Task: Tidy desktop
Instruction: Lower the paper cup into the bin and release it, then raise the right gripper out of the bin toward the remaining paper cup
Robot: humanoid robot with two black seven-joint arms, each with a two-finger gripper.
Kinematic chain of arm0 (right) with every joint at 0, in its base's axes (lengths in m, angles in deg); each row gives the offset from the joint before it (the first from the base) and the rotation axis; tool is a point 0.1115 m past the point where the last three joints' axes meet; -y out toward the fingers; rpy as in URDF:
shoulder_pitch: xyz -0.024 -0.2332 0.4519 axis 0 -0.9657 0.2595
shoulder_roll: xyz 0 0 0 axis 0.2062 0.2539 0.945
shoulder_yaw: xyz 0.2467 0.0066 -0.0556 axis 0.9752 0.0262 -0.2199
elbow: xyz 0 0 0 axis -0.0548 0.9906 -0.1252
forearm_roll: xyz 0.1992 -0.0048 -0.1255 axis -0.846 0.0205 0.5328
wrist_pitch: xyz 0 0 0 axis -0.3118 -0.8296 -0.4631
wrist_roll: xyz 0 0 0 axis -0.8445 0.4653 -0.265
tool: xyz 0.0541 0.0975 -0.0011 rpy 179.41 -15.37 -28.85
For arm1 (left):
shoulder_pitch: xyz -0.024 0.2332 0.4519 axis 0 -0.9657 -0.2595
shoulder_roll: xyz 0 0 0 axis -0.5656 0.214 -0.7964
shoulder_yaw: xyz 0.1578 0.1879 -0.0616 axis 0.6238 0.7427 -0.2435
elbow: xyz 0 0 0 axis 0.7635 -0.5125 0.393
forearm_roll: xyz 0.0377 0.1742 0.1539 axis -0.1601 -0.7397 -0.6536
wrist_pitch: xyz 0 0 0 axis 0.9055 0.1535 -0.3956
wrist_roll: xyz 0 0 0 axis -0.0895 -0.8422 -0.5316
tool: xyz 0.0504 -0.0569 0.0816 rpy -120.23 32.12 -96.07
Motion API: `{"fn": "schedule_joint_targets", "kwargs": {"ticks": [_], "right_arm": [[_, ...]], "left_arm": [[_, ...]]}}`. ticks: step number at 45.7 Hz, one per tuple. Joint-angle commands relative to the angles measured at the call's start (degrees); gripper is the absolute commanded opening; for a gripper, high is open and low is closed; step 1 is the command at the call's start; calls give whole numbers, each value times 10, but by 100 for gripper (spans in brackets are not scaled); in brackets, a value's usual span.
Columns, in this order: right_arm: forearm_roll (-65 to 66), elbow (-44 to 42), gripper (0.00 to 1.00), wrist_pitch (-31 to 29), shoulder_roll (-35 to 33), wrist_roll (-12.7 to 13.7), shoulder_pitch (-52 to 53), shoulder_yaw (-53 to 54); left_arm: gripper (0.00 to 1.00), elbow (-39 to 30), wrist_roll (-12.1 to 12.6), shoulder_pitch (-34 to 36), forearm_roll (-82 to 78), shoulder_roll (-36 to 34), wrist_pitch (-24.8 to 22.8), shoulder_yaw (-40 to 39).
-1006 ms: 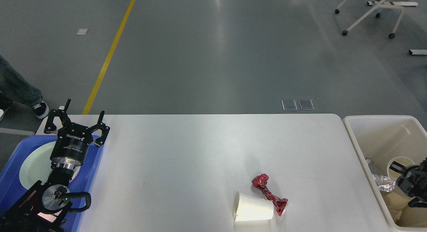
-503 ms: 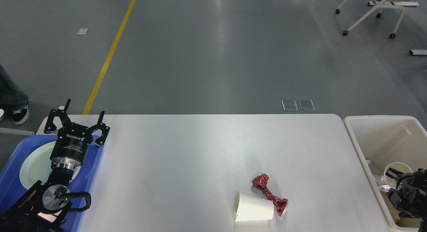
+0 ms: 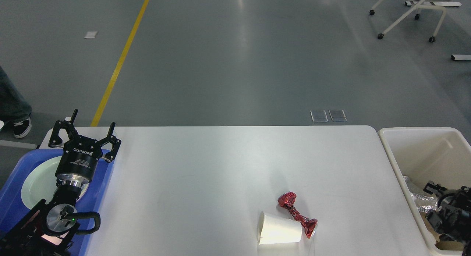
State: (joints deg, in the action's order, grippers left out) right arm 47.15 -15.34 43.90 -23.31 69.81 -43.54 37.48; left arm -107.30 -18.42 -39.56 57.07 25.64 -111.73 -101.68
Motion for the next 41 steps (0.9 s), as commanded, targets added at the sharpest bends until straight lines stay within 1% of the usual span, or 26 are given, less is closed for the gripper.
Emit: {"fn": "schedule_joint_targets", "kwargs": {"ticks": [1, 7, 13, 16, 19, 22, 24, 33, 36, 41], "right_arm": [[7, 14, 100, -3, 0, 0, 13, 1], [22, 55, 100, -5, -6, -2, 52, -7], [87, 149, 100, -11, -56, 0, 123, -6], [110, 206, 100, -27, -80, 1, 169, -8], [125, 259, 100, -58, -103, 1, 223, -11], [137, 300, 100, -107, -118, 2, 276, -12], [145, 319, 100, -151, -124, 2, 313, -17], [148, 373, 100, -392, -107, 2, 501, -82], [147, 397, 100, -447, -102, 2, 557, -93], [141, 460, 100, -516, -102, 3, 659, -113]], "left_arm": [[96, 1, 1, 0, 0, 0, 0, 0], [96, 0, 1, 0, 0, 0, 0, 0], [96, 0, 1, 0, 0, 0, 0, 0], [96, 0, 1, 0, 0, 0, 0, 0], [96, 0, 1, 0, 0, 0, 0, 0], [96, 1, 1, 0, 0, 0, 0, 0], [96, 0, 1, 0, 0, 0, 0, 0], [96, 0, 1, 0, 0, 0, 0, 0], [96, 0, 1, 0, 0, 0, 0, 0], [96, 0, 1, 0, 0, 0, 0, 0]]}}
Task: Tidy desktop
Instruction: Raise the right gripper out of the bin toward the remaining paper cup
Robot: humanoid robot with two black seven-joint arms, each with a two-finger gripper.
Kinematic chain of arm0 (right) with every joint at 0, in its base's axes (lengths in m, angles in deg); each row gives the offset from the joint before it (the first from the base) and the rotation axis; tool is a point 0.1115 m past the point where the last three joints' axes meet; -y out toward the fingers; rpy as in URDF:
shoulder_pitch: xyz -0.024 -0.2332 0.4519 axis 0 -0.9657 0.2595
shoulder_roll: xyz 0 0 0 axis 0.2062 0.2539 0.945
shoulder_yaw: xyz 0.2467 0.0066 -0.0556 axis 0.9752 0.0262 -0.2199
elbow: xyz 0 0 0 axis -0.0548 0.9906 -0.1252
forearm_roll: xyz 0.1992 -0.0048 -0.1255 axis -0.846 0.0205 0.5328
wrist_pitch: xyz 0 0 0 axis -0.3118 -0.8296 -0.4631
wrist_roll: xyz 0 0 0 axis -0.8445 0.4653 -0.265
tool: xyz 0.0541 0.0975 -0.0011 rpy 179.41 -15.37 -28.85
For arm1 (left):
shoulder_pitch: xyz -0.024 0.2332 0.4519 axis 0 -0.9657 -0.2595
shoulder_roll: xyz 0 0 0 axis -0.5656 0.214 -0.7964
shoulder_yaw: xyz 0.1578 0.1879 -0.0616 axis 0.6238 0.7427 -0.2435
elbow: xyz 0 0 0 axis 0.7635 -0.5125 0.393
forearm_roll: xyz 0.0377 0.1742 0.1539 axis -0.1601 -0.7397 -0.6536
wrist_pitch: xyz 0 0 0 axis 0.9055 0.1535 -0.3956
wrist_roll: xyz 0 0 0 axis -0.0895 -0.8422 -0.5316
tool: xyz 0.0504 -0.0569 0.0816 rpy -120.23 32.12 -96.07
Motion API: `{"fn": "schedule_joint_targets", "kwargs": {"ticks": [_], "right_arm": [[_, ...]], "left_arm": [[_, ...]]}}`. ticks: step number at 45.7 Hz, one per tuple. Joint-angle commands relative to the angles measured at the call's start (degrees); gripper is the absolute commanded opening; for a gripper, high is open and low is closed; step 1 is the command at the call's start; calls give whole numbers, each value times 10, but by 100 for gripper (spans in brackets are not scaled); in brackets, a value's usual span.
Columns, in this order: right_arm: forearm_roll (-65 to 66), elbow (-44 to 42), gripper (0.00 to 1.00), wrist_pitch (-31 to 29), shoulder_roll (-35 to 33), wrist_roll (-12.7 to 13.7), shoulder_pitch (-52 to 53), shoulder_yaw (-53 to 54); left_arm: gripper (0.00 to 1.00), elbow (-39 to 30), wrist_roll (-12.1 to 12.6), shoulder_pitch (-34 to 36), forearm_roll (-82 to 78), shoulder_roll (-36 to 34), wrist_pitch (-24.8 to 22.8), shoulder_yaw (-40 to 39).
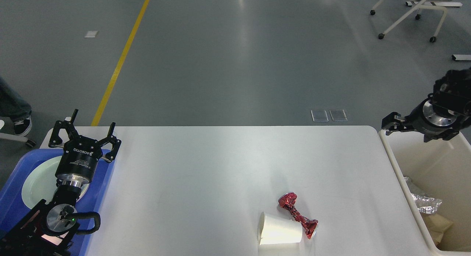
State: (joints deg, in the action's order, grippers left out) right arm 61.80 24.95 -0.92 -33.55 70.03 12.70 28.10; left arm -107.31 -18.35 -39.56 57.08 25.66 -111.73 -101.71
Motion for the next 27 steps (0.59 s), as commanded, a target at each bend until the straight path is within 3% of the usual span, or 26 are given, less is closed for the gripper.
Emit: {"fn": "schedule_joint_targets", "kwargs": {"ticks": [1, 8, 22, 27], "right_arm": [[-5, 69, 100, -76, 0, 1, 116, -24], [-14, 191, 100, -124, 3, 2, 259, -71], [-89, 462, 100, -124, -3, 2, 548, -191], [-90, 500, 100, -121, -3, 2, 587, -193]], "left_arm": [[96, 0, 0, 0, 0, 0, 0, 0], [96, 0, 0, 0, 0, 0, 0, 0], [96, 0, -1, 0, 0, 1, 0, 1], [96, 1, 0, 0, 0, 1, 0, 0]]}}
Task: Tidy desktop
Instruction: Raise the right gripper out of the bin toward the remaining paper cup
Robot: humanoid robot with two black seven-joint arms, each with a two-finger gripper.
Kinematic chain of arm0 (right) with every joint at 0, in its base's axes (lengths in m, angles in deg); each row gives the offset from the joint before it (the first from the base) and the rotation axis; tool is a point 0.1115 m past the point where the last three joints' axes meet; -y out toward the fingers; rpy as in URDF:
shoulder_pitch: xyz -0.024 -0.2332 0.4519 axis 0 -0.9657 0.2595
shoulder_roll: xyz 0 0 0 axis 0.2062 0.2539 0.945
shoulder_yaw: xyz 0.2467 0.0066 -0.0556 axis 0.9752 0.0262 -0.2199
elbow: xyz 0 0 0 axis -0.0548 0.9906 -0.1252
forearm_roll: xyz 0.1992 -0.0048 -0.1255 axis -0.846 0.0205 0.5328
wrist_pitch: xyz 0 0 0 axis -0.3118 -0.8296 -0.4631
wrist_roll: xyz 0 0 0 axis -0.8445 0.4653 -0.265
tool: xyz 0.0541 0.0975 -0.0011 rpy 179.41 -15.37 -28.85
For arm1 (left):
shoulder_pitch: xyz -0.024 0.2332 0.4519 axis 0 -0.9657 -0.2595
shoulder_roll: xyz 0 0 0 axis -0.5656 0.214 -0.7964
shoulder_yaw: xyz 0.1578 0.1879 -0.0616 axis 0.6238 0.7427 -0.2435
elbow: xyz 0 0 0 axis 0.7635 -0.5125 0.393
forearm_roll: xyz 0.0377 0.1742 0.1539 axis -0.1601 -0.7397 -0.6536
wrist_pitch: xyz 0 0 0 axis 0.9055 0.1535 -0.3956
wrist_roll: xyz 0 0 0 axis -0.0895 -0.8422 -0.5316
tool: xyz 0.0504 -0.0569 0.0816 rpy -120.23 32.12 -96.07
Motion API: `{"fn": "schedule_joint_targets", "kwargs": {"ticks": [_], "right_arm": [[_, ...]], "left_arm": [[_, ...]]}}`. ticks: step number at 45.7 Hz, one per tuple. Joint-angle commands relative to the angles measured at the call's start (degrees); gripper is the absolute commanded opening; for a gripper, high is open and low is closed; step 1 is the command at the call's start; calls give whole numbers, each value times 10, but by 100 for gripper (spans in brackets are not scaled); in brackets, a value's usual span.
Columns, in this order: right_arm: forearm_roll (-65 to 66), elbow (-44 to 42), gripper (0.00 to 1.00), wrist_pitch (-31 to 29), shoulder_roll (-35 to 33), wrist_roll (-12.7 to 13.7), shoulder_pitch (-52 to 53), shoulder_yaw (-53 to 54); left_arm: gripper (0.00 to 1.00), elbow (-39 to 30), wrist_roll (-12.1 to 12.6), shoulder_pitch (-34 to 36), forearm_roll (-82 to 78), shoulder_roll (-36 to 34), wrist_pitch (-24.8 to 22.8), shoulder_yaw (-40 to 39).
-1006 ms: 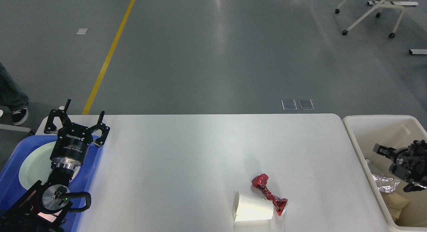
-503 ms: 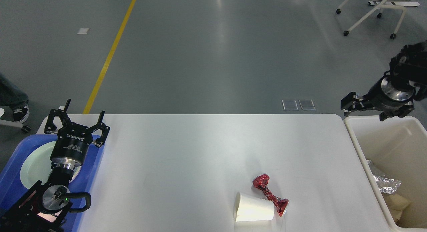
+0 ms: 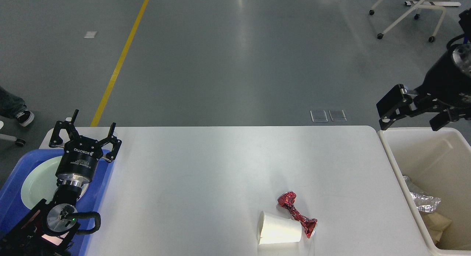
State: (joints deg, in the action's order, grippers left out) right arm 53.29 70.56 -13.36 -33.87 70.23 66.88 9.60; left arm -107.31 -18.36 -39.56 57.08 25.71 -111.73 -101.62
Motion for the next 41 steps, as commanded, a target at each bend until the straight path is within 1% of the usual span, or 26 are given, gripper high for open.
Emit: {"fn": "schedule_joint_targets", "kwargs": {"ticks": [1, 16, 27, 30, 33, 39, 41], "right_arm": [[-5, 44, 100, 6, 1, 0, 45, -7], [-7, 42, 100, 14, 12, -2, 43, 7], [-7, 42, 100, 16, 47, -3, 32, 105], [-4, 42, 100, 34, 59, -2, 10, 144], [-3, 41, 100, 60, 87, -2, -14, 168], [5, 42, 100, 123, 125, -4, -88, 210], [16, 41, 100, 135, 137, -4, -113, 225]], "left_arm": [[96, 0, 0, 0, 0, 0, 0, 0], [96, 0, 0, 0, 0, -1, 0, 0], [96, 0, -1, 0, 0, 0, 0, 0], [96, 1, 0, 0, 0, 0, 0, 0], [96, 0, 0, 0, 0, 0, 0, -1], [96, 0, 0, 0, 0, -1, 0, -1], [96, 0, 0, 0, 0, -1, 0, 0]]}}
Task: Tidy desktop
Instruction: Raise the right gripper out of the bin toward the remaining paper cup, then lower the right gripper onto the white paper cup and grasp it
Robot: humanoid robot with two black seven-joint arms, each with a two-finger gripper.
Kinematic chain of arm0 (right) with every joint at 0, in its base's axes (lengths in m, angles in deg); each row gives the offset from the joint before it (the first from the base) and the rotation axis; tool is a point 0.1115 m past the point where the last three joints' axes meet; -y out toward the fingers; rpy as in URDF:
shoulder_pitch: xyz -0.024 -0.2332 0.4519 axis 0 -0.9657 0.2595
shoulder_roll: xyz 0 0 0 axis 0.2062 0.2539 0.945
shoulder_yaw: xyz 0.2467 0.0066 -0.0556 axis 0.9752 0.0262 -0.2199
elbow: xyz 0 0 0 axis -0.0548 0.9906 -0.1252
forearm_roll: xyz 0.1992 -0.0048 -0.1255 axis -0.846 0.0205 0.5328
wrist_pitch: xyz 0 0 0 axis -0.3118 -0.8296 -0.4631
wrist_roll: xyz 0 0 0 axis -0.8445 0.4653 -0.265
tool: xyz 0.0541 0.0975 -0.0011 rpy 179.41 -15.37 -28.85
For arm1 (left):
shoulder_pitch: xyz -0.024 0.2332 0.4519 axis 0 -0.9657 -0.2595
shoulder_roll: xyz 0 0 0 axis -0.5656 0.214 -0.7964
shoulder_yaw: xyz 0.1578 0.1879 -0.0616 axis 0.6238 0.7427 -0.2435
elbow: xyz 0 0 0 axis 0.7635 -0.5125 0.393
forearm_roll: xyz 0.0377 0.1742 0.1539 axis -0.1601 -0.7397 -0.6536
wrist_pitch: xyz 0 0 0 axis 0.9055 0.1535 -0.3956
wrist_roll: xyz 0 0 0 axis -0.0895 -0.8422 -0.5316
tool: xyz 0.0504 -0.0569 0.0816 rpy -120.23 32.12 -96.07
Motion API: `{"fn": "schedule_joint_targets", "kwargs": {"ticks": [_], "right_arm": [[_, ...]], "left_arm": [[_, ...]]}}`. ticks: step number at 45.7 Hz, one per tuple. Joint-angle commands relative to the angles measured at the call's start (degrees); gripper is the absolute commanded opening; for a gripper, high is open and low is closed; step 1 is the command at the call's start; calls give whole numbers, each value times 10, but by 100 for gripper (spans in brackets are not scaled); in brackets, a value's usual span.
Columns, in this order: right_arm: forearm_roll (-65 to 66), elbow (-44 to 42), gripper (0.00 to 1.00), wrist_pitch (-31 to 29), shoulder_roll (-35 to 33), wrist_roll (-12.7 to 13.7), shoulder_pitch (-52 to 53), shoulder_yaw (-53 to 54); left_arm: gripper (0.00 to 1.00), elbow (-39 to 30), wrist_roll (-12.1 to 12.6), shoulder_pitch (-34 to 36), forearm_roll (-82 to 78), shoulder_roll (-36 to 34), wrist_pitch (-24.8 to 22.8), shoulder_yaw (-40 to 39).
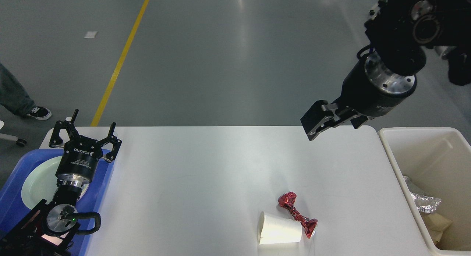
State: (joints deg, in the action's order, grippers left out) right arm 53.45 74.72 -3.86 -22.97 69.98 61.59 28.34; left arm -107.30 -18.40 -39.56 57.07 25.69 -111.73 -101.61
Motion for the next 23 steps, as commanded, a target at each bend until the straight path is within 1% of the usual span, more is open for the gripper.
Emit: {"fn": "schedule_joint_targets", "kwargs": {"ticks": [1, 6, 15, 19, 23], "right_arm": [[25, -1, 100, 45, 34, -1, -72, 44], [103, -2, 98, 83, 59, 0, -142, 74], [266, -9, 98, 209, 94, 0, -274, 80], [351, -11, 98, 233, 111, -1, -331, 78], [420, -20, 98, 234, 118, -6, -379, 78]], "left_arm": [[96, 0, 0, 0, 0, 0, 0, 0], [96, 0, 0, 0, 0, 0, 0, 0], [96, 0, 0, 0, 0, 0, 0, -1], [96, 0, 0, 0, 0, 0, 0, -1], [96, 0, 0, 0, 0, 0, 0, -1]]}}
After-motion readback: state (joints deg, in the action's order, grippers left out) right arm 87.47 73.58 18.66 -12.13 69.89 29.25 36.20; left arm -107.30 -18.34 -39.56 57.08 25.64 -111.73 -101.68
